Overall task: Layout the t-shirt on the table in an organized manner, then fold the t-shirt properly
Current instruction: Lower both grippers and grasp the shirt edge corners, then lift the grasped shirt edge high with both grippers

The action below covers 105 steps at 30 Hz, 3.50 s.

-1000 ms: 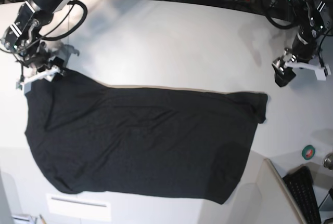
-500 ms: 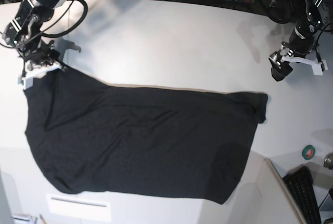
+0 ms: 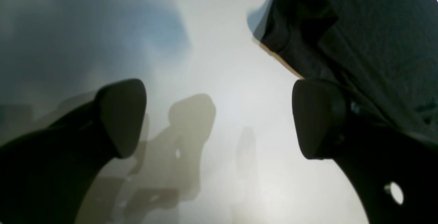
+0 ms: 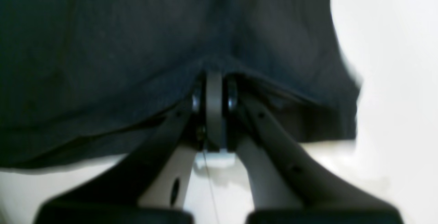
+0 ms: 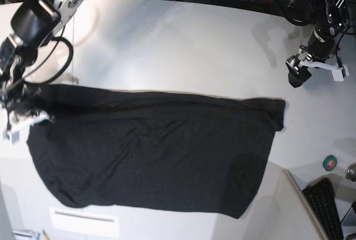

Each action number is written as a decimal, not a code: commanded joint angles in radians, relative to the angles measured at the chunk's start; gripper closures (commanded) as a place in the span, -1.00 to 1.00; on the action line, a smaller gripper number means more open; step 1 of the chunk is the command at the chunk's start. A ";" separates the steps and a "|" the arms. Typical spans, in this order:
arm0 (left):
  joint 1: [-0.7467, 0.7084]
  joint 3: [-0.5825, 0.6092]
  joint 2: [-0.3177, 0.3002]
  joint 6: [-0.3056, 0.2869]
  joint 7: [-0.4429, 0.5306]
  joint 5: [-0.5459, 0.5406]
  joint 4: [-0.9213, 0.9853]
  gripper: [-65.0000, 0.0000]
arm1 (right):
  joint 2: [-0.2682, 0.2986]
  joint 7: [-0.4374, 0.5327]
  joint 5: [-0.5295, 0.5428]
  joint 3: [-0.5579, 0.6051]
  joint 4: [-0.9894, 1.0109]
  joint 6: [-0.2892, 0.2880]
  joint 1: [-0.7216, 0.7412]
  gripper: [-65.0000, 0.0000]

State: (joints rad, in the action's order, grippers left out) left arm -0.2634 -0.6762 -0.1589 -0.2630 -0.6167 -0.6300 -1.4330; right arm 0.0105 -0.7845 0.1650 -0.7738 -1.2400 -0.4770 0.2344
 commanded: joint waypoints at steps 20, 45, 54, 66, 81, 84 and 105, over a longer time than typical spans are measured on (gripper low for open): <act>0.068 0.054 0.012 -0.008 0.025 0.143 0.094 -1.00 | 0.084 0.021 0.021 0.067 0.009 0.102 0.155 -0.06; 0.370 0.121 0.006 -0.006 0.025 0.143 0.429 -0.66 | -0.039 0.020 0.353 -0.105 -0.318 0.103 -0.300 -0.05; 0.370 0.118 0.006 -0.005 0.025 0.143 0.430 0.42 | -0.036 0.021 0.354 -0.240 -0.085 0.102 -0.246 -0.06; 0.370 0.117 0.006 -0.005 0.025 0.143 0.430 1.00 | 0.019 0.145 0.353 -0.235 0.231 0.110 -0.146 -0.07; 0.370 0.123 0.006 -0.005 0.016 0.143 0.421 1.00 | 0.119 0.227 0.350 -0.230 0.418 0.102 -0.073 1.00; 0.369 0.125 0.006 -0.003 0.014 0.144 0.387 1.00 | 0.147 0.207 0.350 -0.229 0.418 0.108 -0.040 1.00; 0.741 0.154 0.015 0.140 -0.381 0.339 0.064 1.00 | 0.280 -0.152 0.351 0.055 0.075 0.381 0.322 1.00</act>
State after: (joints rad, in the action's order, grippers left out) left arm 0.4583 -0.5255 -0.1349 -0.1223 -1.0142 -0.2905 -1.3514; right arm 0.2714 -0.9611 0.4999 -0.7216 -1.1507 -0.0887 0.5262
